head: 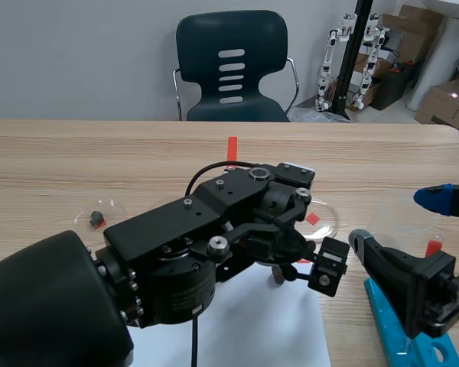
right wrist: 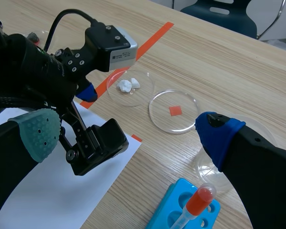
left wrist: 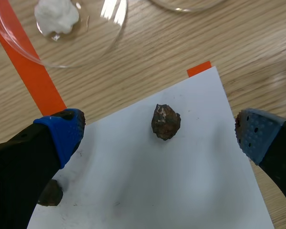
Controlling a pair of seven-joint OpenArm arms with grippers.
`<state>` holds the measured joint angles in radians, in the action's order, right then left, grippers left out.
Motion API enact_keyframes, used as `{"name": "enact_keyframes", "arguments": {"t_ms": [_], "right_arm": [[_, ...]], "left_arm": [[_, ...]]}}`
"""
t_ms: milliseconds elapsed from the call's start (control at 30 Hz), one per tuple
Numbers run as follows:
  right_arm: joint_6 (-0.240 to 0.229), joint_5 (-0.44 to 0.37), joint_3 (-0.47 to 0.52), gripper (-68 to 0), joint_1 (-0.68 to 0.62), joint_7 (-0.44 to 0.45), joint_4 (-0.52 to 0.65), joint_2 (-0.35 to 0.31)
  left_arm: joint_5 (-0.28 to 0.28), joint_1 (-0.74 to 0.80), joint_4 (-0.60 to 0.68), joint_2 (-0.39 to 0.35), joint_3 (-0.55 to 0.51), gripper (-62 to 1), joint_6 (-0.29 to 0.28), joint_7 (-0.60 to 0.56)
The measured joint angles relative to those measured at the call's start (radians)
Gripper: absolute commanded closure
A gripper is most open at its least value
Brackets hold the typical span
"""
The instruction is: Pick up the right mineral with the left hand
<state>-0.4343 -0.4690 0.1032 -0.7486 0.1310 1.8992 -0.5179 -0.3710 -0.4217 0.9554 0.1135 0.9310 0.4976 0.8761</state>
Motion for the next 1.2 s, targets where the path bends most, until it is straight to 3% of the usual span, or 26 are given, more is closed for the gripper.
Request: {"name": "enact_keyframes", "arguments": {"t_ms": [233, 1200], "right_arm": [[0.000, 0.000, 0.000, -59.1, 0.000, 0.000, 0.000, 0.000], [0.000, 0.000, 0.000, -59.1, 0.000, 0.000, 0.000, 0.000]], "left_arm": [[-0.027, 0.000, -0.040, 0.000, 0.000, -62.3, 0.000, -0.043], [-0.039, 0.000, -0.047, 0.000, 0.091, -62.3, -0.002, -0.093]]}}
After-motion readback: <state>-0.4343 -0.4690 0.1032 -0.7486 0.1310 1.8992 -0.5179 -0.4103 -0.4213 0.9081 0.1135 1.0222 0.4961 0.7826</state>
